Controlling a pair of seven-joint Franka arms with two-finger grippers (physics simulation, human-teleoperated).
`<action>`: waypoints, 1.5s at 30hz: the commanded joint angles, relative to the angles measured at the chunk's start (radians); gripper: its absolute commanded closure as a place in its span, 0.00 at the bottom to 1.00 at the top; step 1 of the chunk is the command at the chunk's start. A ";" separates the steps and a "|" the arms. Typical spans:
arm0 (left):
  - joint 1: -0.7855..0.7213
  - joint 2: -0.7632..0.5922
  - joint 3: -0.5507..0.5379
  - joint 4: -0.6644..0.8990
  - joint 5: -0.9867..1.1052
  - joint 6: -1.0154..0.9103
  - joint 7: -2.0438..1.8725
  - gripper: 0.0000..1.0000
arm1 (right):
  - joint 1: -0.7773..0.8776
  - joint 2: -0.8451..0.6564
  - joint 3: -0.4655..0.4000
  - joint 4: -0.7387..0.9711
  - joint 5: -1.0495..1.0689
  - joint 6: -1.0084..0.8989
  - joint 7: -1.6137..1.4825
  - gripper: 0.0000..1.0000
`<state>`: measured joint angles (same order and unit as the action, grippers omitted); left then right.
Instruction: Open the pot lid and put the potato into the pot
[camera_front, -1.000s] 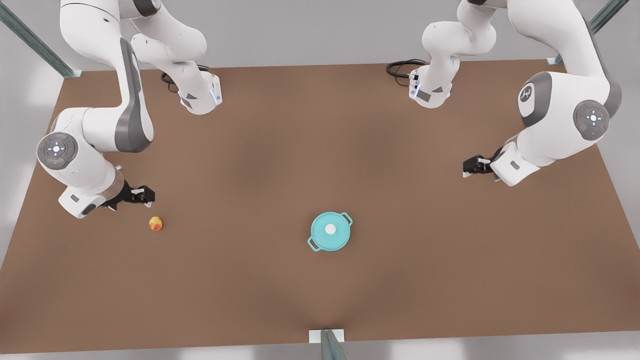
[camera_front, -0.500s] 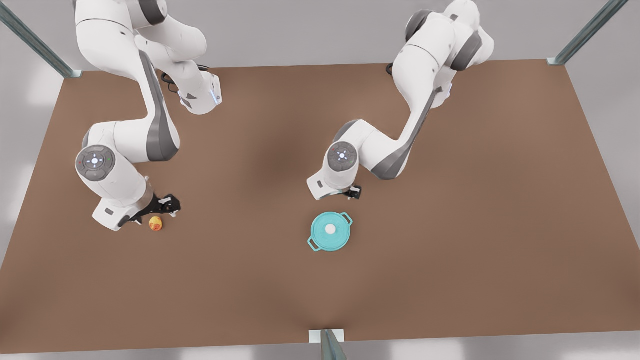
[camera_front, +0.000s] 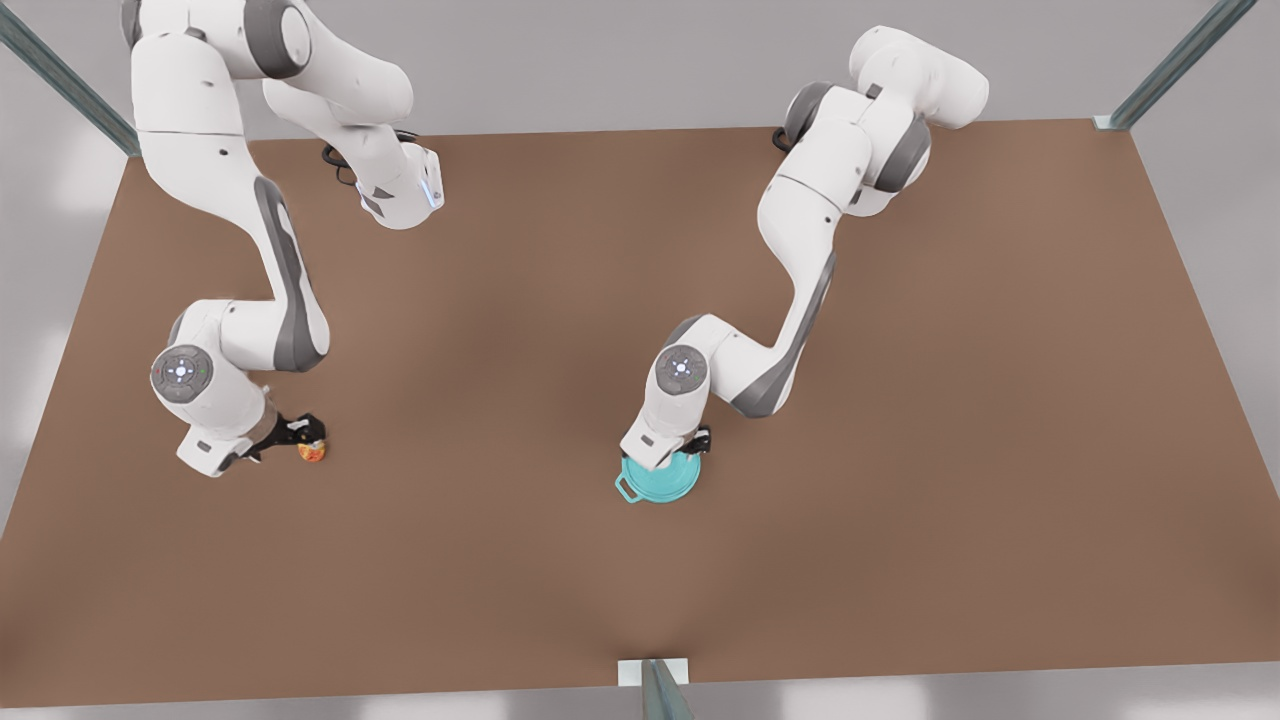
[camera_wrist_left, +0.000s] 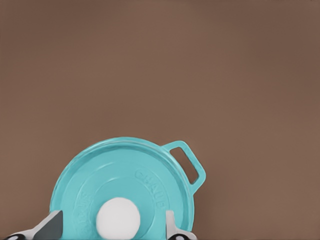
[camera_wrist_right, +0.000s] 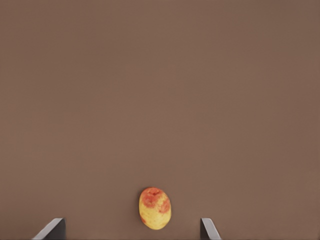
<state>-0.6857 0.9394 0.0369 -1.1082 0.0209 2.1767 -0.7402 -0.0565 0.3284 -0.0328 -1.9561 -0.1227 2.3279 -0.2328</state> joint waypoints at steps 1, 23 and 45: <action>0.000 0.002 0.001 -0.002 0.022 0.046 -0.240 0.00 | -0.017 0.027 0.001 0.003 0.101 0.079 -0.207 0.00; 0.216 -0.036 0.008 0.010 0.031 -0.067 0.243 0.76 | -0.082 0.210 -0.013 -0.020 0.146 0.054 -0.387 0.00; 0.545 -0.722 -0.020 -0.433 -0.087 -0.663 0.861 0.00 | -0.075 0.236 -0.027 -0.018 0.107 0.057 -0.416 0.45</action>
<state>-0.1416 0.2183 0.0170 -1.5390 -0.0648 1.6479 -0.2694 -0.1320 0.5653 -0.0590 -1.9746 -0.0142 2.3882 -0.5933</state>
